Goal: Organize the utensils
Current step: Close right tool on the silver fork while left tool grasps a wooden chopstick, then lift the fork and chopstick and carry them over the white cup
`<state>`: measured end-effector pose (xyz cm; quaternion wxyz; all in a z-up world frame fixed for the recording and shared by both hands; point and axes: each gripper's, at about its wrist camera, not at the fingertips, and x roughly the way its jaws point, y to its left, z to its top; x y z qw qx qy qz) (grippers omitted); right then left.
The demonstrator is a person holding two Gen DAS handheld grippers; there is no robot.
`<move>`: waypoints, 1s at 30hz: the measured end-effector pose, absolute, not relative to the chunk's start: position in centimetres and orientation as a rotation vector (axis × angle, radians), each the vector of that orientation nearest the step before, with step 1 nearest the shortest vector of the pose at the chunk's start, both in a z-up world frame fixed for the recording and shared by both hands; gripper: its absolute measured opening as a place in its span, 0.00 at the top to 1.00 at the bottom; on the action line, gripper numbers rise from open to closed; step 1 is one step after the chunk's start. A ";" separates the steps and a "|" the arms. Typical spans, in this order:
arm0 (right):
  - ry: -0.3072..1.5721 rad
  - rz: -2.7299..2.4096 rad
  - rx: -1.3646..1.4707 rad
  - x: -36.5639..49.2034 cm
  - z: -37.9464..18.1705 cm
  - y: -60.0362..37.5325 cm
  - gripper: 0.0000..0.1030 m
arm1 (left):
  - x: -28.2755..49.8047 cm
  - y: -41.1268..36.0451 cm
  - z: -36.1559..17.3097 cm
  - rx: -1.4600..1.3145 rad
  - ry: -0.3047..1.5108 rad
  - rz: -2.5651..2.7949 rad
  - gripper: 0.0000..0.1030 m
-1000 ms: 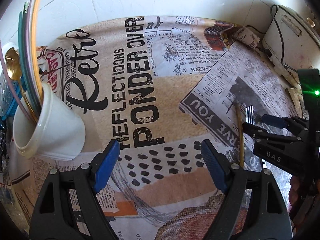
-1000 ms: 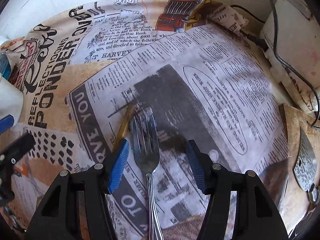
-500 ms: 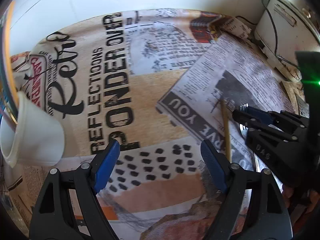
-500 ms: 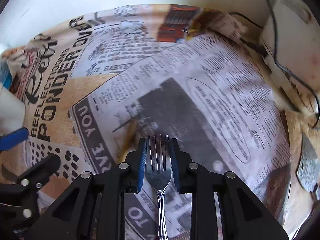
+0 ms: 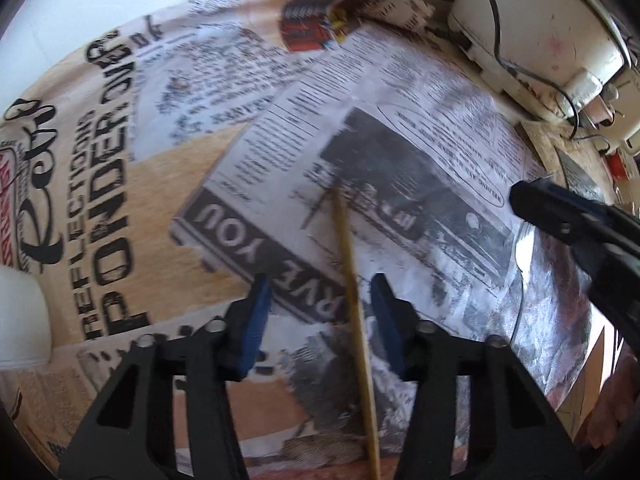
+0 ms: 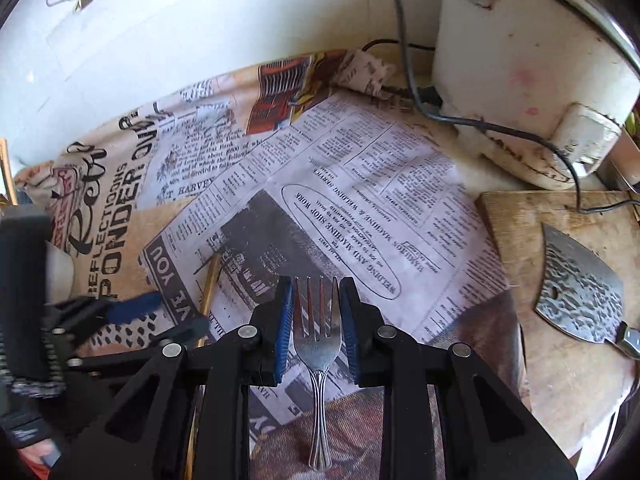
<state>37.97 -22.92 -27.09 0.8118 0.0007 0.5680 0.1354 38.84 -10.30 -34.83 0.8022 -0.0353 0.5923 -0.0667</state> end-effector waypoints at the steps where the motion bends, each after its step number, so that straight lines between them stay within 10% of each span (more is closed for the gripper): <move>1: 1.211 0.292 0.010 38.0 -27.0 -23.0 0.79 | 38.9 -10.6 -34.8 -0.061 1.256 -0.135 0.58; 9: 1.191 0.285 0.037 37.7 -26.0 -23.6 0.79 | 40.1 -12.7 -34.8 -0.019 1.244 -0.176 0.67; 13: 1.180 0.289 0.052 37.6 -25.6 -23.7 0.79 | 40.8 -12.7 -34.7 -0.014 1.255 -0.187 0.93; 30: 1.104 0.321 0.070 35.8 -22.0 -23.1 0.79 | 37.7 -9.2 -31.2 -0.134 1.195 -0.213 0.95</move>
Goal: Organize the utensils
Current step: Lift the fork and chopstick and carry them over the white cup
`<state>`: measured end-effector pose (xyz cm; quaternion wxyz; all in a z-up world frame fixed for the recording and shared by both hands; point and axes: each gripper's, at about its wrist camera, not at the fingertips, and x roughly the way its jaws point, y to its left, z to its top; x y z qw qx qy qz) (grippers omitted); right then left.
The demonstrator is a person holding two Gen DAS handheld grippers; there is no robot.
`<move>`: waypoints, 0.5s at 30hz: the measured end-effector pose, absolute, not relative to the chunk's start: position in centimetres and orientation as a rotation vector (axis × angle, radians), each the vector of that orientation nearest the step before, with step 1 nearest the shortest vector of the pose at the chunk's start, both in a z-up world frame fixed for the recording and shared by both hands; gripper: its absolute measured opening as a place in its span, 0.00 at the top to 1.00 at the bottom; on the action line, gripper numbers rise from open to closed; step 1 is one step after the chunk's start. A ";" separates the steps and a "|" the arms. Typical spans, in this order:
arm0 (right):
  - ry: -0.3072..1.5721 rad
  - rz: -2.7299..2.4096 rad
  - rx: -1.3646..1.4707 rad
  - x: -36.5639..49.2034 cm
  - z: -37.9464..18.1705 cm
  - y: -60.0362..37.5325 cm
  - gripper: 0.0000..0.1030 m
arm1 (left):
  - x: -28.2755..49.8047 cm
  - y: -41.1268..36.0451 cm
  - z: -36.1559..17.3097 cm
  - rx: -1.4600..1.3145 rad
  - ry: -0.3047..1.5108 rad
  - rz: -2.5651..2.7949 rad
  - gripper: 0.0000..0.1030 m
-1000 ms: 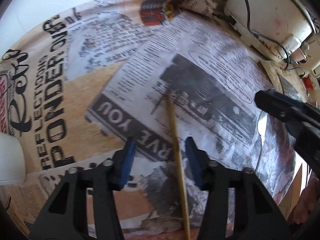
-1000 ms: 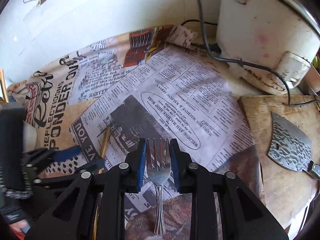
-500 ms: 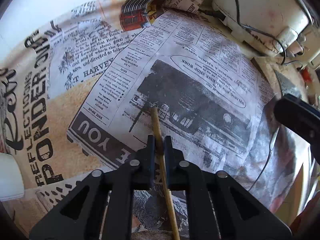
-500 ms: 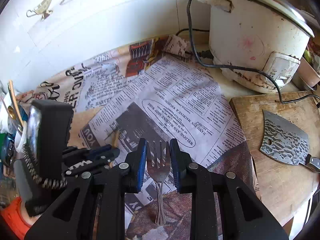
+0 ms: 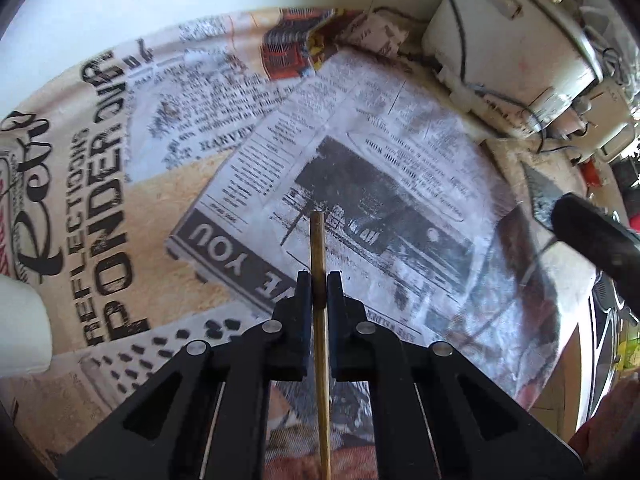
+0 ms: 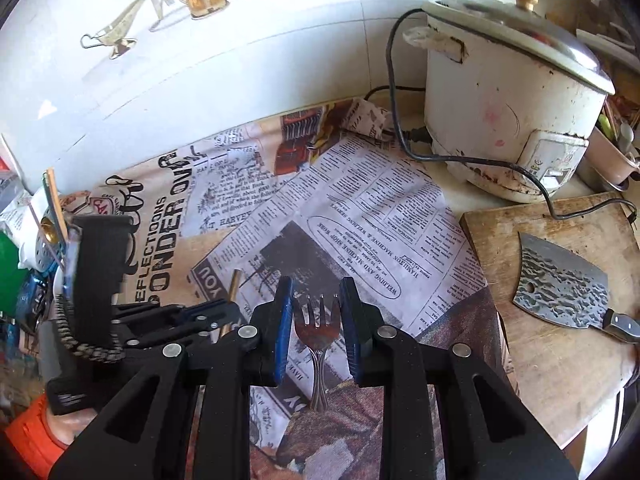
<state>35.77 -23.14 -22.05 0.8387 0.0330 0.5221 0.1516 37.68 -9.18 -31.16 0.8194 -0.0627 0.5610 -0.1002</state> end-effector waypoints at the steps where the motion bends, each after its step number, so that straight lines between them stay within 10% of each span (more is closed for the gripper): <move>1: 1.098 0.325 0.065 35.6 -21.8 -22.9 0.79 | 37.2 -8.9 -30.5 -0.140 1.181 -0.215 0.95; 15: 1.039 0.395 0.028 33.1 -18.5 -19.7 0.80 | 30.4 -4.5 -23.4 -0.234 0.987 -0.168 0.95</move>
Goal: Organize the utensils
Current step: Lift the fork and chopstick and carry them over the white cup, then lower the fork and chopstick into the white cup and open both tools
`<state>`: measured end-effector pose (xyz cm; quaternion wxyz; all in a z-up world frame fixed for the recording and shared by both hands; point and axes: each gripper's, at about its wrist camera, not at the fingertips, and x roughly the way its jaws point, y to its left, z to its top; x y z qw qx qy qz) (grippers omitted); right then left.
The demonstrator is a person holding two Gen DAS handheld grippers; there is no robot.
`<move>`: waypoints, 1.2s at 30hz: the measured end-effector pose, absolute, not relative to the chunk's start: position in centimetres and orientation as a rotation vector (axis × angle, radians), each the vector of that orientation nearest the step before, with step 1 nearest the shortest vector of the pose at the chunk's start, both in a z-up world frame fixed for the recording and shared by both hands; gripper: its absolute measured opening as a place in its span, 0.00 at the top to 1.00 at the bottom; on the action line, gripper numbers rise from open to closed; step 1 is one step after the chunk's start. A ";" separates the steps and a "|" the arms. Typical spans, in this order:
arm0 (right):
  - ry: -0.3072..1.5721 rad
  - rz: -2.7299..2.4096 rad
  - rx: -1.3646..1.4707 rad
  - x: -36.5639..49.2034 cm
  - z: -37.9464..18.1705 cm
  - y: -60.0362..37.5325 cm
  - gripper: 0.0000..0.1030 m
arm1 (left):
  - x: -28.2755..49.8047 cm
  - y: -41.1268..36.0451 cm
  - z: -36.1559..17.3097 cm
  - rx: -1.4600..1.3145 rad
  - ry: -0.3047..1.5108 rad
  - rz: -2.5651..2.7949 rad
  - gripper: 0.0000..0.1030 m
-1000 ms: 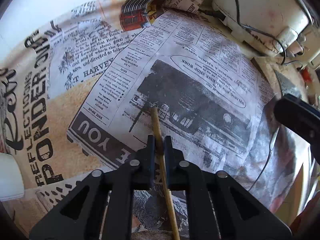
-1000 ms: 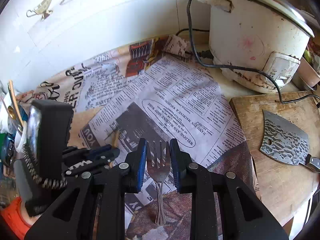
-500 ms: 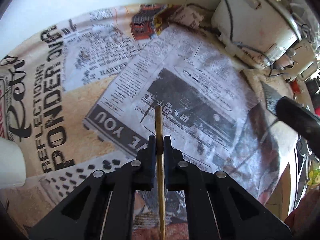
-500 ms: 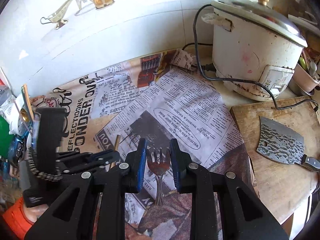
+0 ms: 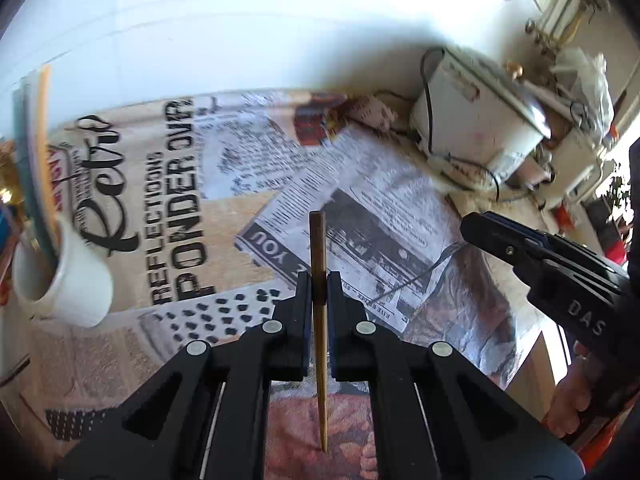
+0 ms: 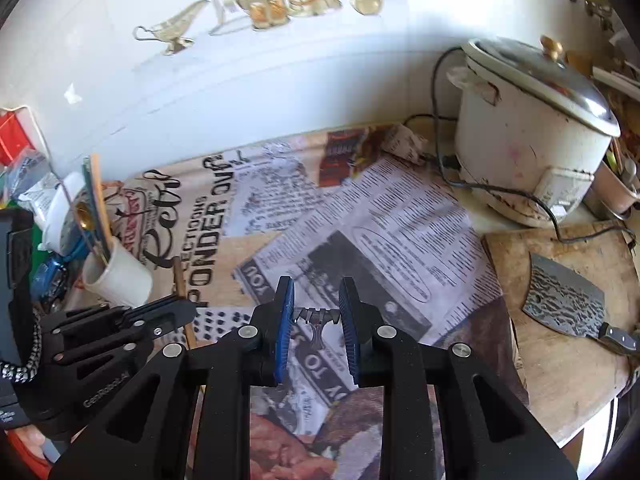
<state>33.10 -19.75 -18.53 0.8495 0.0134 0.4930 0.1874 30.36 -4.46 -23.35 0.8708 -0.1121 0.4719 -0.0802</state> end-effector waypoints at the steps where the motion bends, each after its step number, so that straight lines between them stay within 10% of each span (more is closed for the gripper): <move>1: 1.032 0.399 0.026 33.0 -18.2 -19.5 0.80 | 29.9 -4.1 -22.9 -0.245 0.972 -0.159 0.95; 36: 0.744 0.767 -0.064 31.5 -7.3 -3.3 0.80 | 21.4 12.7 -9.6 -0.306 0.542 0.199 0.95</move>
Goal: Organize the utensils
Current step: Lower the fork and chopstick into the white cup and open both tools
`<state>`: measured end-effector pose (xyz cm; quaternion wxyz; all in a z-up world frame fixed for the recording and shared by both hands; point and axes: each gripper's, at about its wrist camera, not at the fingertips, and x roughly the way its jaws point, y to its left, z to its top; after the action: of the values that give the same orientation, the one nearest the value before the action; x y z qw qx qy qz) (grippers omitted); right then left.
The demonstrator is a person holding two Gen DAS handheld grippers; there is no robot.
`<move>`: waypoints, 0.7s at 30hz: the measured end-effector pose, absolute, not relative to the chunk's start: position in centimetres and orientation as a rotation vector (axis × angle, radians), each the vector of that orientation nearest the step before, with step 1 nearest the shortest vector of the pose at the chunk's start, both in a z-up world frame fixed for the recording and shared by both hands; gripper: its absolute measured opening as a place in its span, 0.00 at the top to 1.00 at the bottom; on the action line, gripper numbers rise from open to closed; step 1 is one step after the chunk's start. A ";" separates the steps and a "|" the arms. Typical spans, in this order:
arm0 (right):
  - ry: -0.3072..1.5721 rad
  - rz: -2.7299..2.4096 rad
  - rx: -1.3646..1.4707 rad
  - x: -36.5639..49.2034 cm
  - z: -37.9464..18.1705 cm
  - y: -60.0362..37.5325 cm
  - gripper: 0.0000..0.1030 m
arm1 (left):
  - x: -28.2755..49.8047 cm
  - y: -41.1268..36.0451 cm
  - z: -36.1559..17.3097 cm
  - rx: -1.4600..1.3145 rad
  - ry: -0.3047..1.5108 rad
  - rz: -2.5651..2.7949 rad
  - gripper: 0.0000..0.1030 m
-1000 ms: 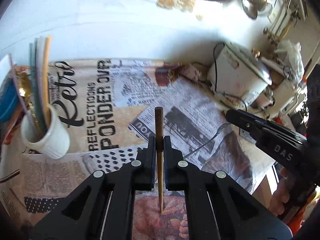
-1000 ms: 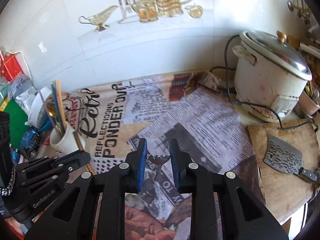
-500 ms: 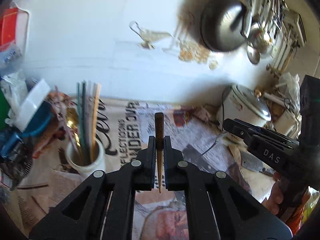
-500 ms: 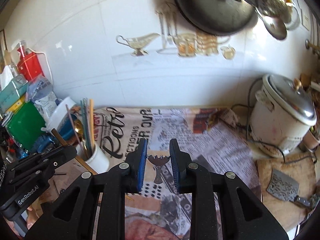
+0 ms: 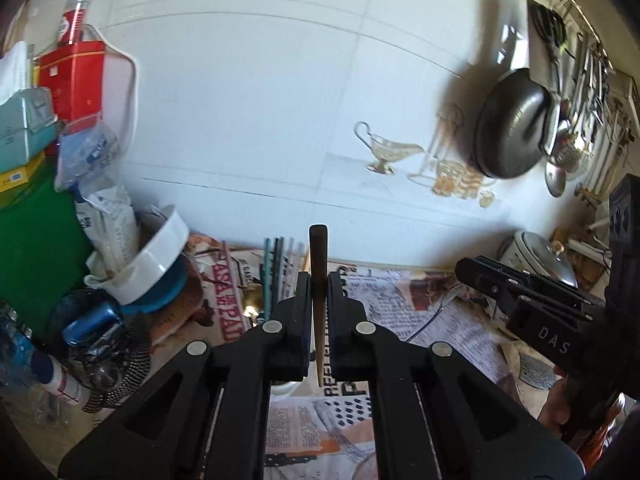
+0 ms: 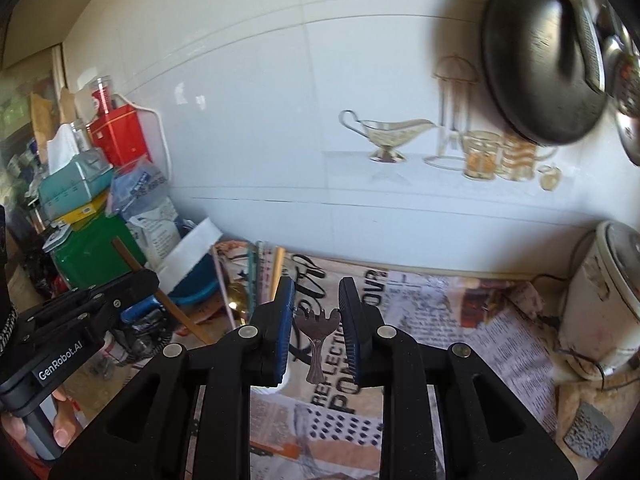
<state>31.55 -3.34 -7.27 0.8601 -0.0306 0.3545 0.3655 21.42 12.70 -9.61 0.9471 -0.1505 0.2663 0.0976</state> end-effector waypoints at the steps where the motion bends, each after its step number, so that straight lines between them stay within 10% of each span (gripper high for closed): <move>1: 0.741 0.782 -0.067 31.5 -7.2 -2.7 0.80 | 21.4 13.3 -9.5 -0.311 0.538 0.210 0.95; 21: 0.932 0.937 -0.136 33.5 -14.5 6.2 0.80 | 25.6 18.6 -15.3 -0.314 0.703 0.299 0.95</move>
<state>33.48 6.22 -14.47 0.7872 -0.0632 0.4326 0.4350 25.65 18.64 -15.25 0.9158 -0.1528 0.3418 0.1454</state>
